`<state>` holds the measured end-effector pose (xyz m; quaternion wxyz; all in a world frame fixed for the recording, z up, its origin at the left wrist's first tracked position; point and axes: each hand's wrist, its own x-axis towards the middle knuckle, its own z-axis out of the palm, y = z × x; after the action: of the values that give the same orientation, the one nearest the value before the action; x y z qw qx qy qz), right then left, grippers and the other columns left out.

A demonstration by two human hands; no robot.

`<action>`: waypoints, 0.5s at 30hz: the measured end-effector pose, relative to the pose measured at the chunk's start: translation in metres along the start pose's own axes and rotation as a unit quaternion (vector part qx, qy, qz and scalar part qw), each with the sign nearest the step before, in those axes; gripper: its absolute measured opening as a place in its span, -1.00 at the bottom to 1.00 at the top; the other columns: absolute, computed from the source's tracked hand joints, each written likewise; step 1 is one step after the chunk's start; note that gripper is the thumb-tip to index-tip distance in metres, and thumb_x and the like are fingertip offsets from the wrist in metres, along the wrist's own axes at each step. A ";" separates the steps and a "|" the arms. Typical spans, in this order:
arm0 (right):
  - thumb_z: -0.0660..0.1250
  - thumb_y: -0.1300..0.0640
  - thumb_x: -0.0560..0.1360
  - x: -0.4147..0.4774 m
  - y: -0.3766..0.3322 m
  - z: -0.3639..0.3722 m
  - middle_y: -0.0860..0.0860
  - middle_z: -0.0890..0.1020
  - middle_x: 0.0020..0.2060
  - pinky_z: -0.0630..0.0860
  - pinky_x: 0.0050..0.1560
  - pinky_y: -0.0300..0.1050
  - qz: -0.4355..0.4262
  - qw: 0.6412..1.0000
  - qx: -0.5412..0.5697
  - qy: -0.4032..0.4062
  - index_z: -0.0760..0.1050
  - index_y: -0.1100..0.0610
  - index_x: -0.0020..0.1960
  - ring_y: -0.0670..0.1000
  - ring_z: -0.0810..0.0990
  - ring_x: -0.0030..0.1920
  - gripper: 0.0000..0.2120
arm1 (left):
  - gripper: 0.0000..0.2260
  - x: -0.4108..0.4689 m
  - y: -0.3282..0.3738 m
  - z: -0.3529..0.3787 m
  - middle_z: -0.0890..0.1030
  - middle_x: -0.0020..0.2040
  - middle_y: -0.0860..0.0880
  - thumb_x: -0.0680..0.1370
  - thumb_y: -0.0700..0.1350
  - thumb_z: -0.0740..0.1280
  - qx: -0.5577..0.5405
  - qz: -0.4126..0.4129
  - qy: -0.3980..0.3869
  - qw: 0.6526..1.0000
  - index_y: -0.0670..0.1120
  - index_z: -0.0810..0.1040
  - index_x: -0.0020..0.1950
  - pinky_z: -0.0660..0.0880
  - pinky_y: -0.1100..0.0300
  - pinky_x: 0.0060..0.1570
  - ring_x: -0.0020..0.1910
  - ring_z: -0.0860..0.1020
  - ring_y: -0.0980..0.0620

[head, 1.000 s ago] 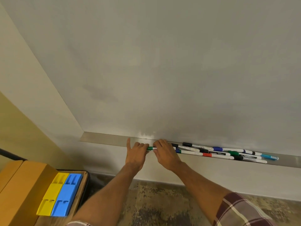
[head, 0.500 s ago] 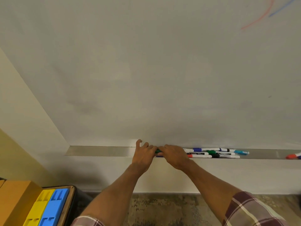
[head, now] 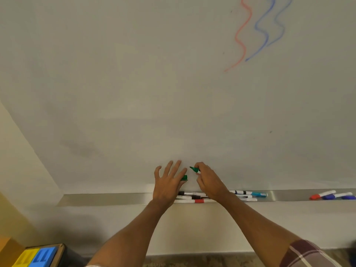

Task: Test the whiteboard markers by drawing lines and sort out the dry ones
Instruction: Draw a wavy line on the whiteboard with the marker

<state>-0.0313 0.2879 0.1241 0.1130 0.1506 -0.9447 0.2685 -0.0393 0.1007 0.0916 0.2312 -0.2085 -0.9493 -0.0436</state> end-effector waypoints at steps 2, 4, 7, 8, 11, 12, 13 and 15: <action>0.16 0.28 0.57 0.007 -0.001 -0.019 0.12 0.53 0.08 0.48 0.08 -0.16 -0.041 0.998 0.021 0.042 0.37 0.18 0.29 0.04 0.53 0.01 -0.71 | -0.52 0.015 0.008 -0.011 0.41 0.46 -0.07 0.47 0.08 0.45 -0.003 0.004 0.025 1.000 0.06 0.49 0.37 0.17 -0.20 0.30 0.41 0.39 -0.16; 0.16 0.25 0.59 0.015 -0.004 -0.044 0.10 0.53 0.14 0.45 0.08 -0.25 -0.080 0.993 0.033 0.081 0.36 0.17 0.34 0.01 0.53 0.05 -0.68 | -0.54 0.034 0.015 -0.025 0.36 0.49 -0.08 0.56 0.12 0.32 -0.001 0.015 0.065 0.998 0.06 0.41 0.44 0.15 -0.20 0.32 0.45 0.32 -0.16; 0.15 0.18 0.62 0.031 -0.011 -0.085 0.06 0.53 0.18 0.41 0.11 -0.33 -0.102 0.984 0.055 0.133 0.34 0.14 0.38 -0.04 0.53 0.11 -0.67 | -0.54 0.068 0.024 -0.053 0.28 0.53 -0.07 0.61 0.14 0.12 0.008 0.034 0.114 0.993 0.07 0.31 0.50 0.11 -0.19 0.36 0.48 0.24 -0.14; 0.15 0.16 0.62 0.037 -0.014 -0.099 0.05 0.53 0.18 0.40 0.13 -0.35 -0.105 0.980 0.067 0.153 0.35 0.14 0.38 -0.05 0.52 0.13 -0.67 | -0.54 0.080 0.026 -0.064 0.27 0.54 -0.07 0.62 0.13 0.11 0.008 0.038 0.130 0.991 0.07 0.30 0.50 0.10 -0.19 0.37 0.49 0.22 -0.14; 0.18 0.14 0.61 0.055 -0.027 -0.142 0.02 0.54 0.17 0.44 0.12 -0.34 -0.119 0.966 0.100 0.206 0.35 0.14 0.35 -0.07 0.54 0.12 -0.68 | -0.54 0.120 0.030 -0.102 0.25 0.55 -0.08 0.61 0.11 0.16 0.015 0.052 0.192 0.980 0.06 0.28 0.51 0.11 -0.21 0.40 0.51 0.20 -0.14; 0.20 0.14 0.60 0.062 -0.032 -0.156 0.01 0.56 0.13 0.47 0.07 -0.33 -0.127 0.960 0.108 0.224 0.35 0.14 0.33 -0.08 0.55 0.07 -0.69 | -0.53 0.133 0.029 -0.116 0.25 0.55 -0.08 0.61 0.10 0.17 0.021 0.056 0.213 0.975 0.06 0.28 0.52 0.11 -0.22 0.41 0.52 0.20 -0.15; 0.21 0.13 0.60 0.068 -0.038 -0.170 0.00 0.56 0.07 0.47 0.00 -0.33 -0.135 0.954 0.114 0.242 0.34 0.13 0.30 -0.09 0.56 0.01 -0.71 | -0.53 0.147 0.028 -0.131 0.25 0.55 -0.09 0.62 0.10 0.17 0.029 0.060 0.232 0.970 0.06 0.27 0.52 0.11 -0.22 0.41 0.52 0.21 -0.16; 0.22 0.12 0.59 0.080 -0.049 -0.197 -0.04 0.55 -0.04 0.45 -0.13 -0.34 -0.153 0.940 0.114 0.282 0.33 0.13 0.23 -0.11 0.53 -0.11 -0.76 | -0.54 0.172 0.025 -0.161 0.24 0.55 -0.10 0.63 0.09 0.15 0.039 0.058 0.266 0.961 0.04 0.28 0.53 0.10 -0.23 0.43 0.51 0.21 -0.16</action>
<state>-0.0629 0.3367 0.3344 0.3970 0.2231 -0.8026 0.3853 -0.0997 0.1596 0.3129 0.4854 -0.2353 -0.8407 -0.0464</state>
